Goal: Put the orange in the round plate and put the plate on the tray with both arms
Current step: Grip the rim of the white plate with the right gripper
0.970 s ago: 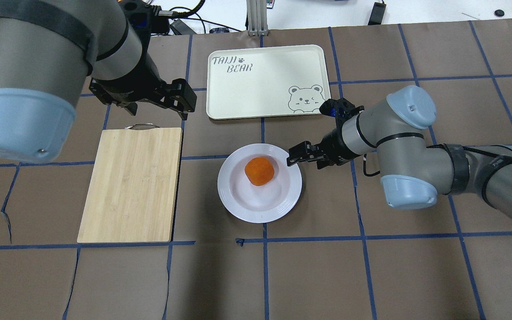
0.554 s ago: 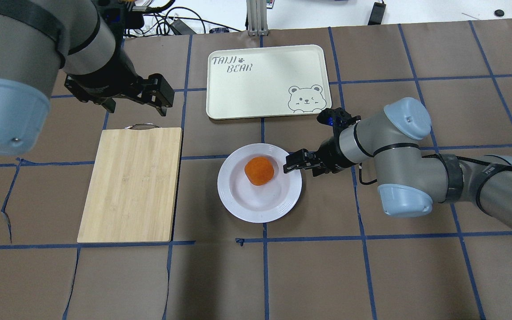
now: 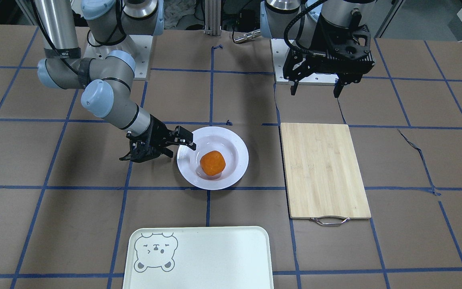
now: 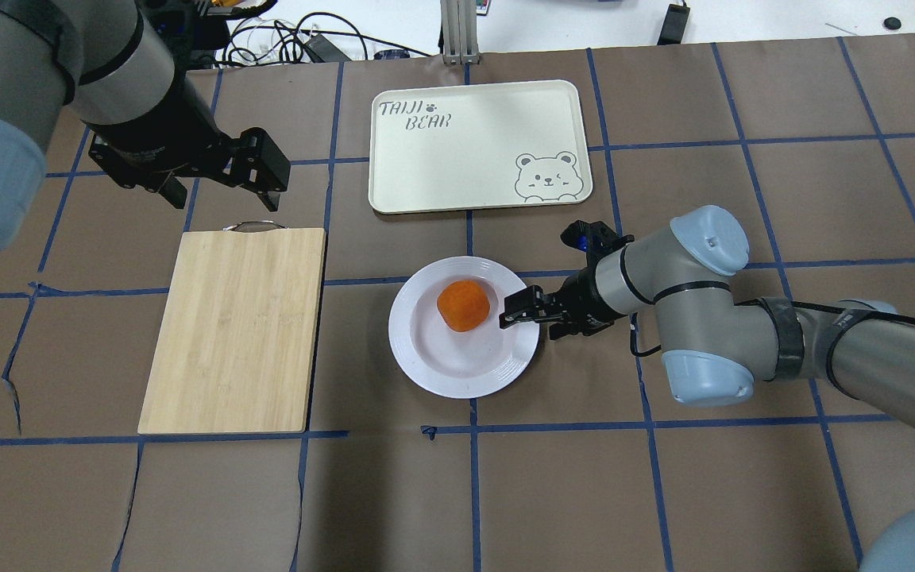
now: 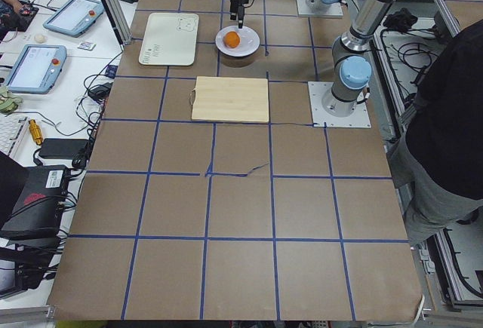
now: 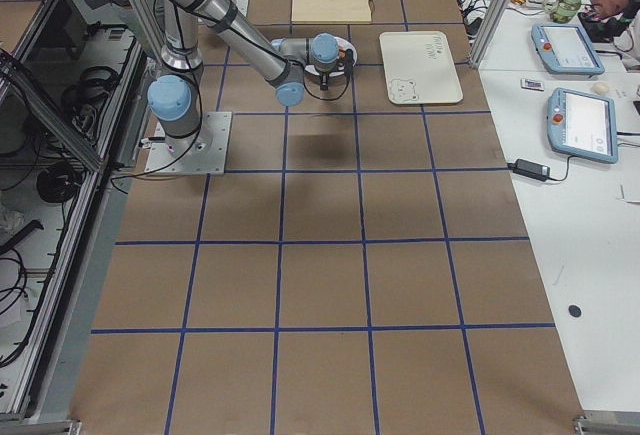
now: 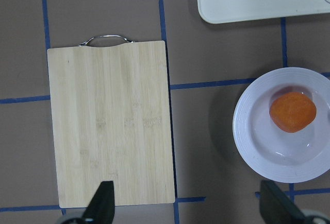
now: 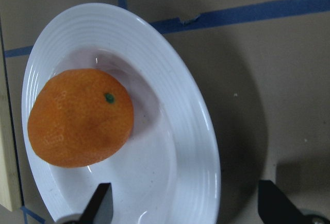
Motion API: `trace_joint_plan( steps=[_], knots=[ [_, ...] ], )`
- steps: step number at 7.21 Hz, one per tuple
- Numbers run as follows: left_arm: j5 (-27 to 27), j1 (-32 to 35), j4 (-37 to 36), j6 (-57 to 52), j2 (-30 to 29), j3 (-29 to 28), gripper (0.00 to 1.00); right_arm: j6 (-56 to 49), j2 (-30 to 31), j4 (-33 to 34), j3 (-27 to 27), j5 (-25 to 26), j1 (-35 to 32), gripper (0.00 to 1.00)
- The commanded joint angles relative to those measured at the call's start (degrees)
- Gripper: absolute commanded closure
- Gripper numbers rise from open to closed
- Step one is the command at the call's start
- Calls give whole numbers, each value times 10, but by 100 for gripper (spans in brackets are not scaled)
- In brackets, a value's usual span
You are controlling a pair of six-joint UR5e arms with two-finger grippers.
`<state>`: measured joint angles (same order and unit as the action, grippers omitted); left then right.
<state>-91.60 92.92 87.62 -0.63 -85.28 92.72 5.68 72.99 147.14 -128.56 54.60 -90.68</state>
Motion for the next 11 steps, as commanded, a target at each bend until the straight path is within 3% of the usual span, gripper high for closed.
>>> trace_joint_plan(
  steps=[1,5,8,11],
  knots=[
    [1,0,5,0,1,0,0,47,-3,1,0,-1,-3,0],
    [2,-1,5,-1,0,0,0,92,-23,37,4,1,-18,9],
    [-2,-4,5,-2,0,-1,0,93,-23,37,4,8,-25,52],
    [1,-5,4,-1,0,-1,0,90,-23,37,5,8,-25,85]
  ],
)
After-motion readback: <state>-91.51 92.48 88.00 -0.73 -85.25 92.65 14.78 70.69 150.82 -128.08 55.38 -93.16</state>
